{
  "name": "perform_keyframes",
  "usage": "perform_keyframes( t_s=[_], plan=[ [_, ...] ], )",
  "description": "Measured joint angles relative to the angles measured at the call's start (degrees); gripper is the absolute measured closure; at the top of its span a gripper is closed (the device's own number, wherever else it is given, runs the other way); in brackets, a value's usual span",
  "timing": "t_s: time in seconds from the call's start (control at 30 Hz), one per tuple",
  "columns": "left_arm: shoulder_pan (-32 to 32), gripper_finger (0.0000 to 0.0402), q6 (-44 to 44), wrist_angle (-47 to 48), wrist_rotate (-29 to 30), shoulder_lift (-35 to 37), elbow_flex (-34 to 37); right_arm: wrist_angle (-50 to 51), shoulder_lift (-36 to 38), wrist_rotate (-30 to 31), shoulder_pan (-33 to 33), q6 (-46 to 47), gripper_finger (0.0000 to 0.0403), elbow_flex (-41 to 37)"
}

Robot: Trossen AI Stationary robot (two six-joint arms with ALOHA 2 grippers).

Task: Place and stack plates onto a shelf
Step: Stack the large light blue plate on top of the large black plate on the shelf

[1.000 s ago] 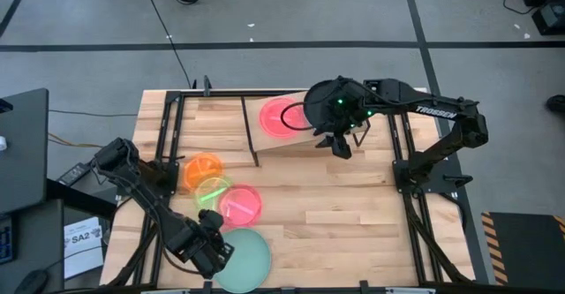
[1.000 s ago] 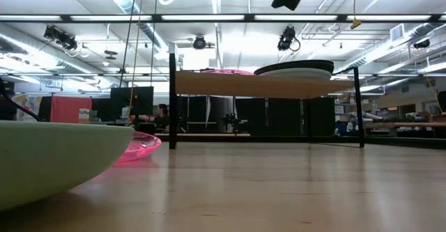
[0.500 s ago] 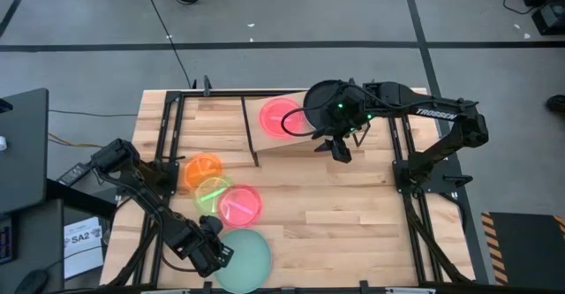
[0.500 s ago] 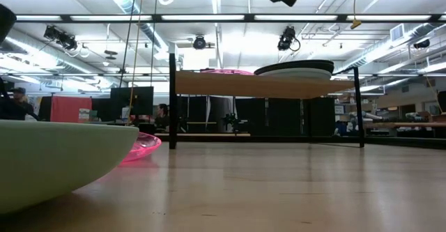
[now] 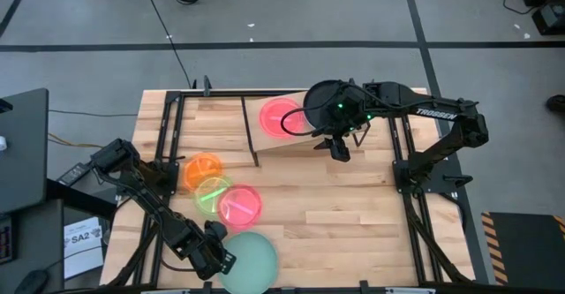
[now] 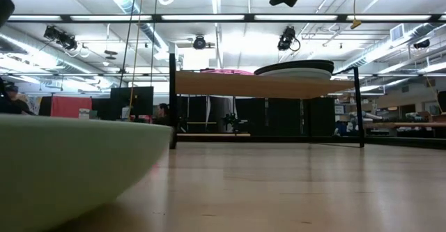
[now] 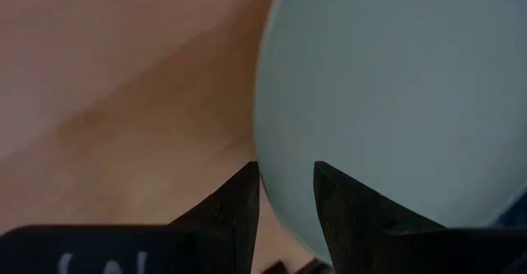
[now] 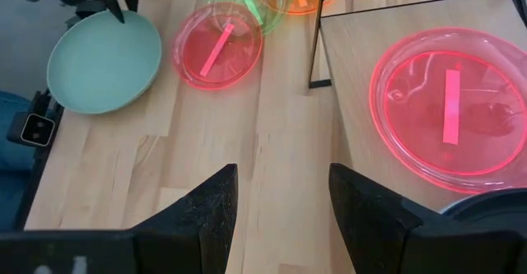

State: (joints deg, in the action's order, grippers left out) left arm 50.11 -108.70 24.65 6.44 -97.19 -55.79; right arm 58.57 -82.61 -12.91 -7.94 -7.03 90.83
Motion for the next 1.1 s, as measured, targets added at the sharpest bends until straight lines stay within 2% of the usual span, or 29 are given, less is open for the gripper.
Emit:
perform_keyframes(
  t_s=[0.1,0.33,0.73,1.1],
  plan=[
    [-0.1,0.0278,2.1,0.1,0.8,0.0,0.0,0.0,0.0,0.0,0.0,0.0,0.0206,0.0],
    [-0.1,0.0289,0.0,1.6,0.8,0.0,0.0,0.0,0.0,0.0,0.0,0.0,0.0206,0.0],
    [-0.1,0.0388,0.4,2.4,0.6,0.0,0.0,0.0,0.0,0.0,0.0,0.0,0.0206,0.0],
    [-0.1,0.0390,0.0,2.5,0.8,0.6,0.0,0.0,0.0,0.0,0.0,0.0,0.0205,0.0]
  ],
)
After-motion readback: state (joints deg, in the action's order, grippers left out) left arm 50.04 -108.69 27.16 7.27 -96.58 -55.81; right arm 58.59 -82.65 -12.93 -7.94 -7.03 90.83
